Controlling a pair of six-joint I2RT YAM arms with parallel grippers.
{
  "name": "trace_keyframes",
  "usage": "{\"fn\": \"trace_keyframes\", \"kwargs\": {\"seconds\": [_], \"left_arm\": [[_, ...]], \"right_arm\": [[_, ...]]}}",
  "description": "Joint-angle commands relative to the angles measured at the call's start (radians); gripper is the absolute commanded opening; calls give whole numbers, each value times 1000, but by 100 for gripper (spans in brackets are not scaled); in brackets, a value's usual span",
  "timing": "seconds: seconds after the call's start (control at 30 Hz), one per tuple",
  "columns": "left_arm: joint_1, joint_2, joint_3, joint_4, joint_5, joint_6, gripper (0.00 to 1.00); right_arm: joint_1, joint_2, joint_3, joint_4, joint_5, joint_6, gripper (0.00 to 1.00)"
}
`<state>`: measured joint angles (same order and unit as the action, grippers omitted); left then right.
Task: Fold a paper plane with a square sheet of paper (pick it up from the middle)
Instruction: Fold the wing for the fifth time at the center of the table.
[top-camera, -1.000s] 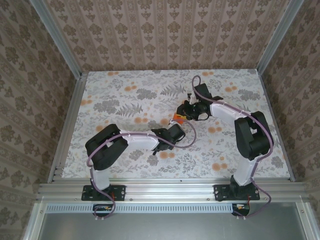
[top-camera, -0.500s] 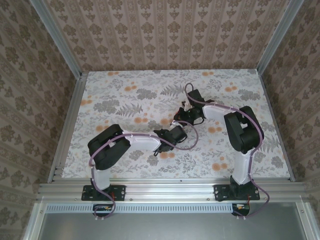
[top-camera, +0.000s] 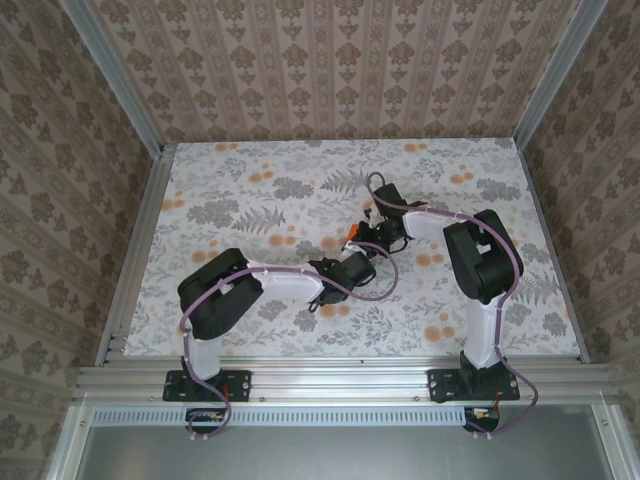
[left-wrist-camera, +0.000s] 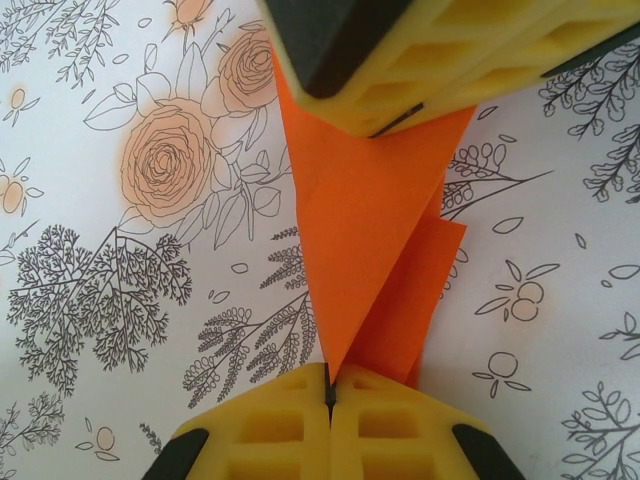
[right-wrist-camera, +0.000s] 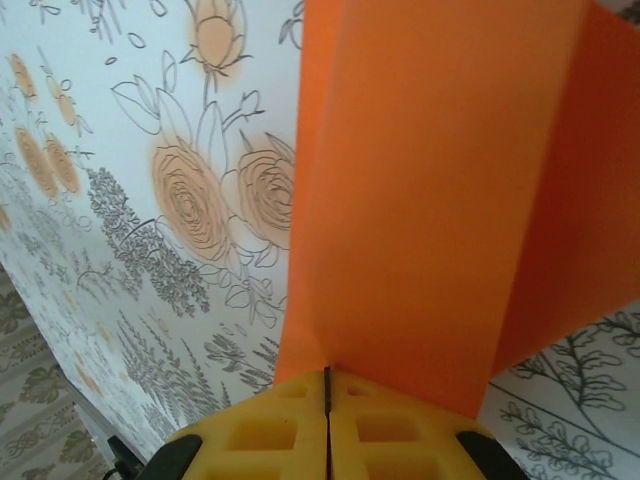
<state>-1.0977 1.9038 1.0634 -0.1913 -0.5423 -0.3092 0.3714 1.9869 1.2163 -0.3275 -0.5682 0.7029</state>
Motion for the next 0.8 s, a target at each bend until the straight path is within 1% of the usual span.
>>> {"fn": "trace_keyframes", "kwargs": {"seconds": [0.0,0.2,0.3,0.37,0.47,0.5,0.57,0.77], "left_arm": [[-10,31,11,-48,2,25,0],[-11,31,14,-52,2,33,2],[-13,25,15,-54,10,38,7],[-12,12,7,-50,24,45,13],[-8,-31,-12,-42,54,53,27],[-4,-53,-20,-39,72,52,32],[6,-98,-42,-26,110,43,39],[66,-227,-134,66,274,-13,47]], "right_arm": [[0,21,15,-44,34,-24,8],[-3,26,20,-48,48,-31,8],[-5,31,20,-45,47,-34,8],[-6,32,22,-45,46,-36,8],[-6,33,25,-44,40,-40,8],[-6,33,26,-42,39,-40,8],[-6,33,26,-39,31,-38,8],[-6,24,16,-25,14,-26,8]]}}
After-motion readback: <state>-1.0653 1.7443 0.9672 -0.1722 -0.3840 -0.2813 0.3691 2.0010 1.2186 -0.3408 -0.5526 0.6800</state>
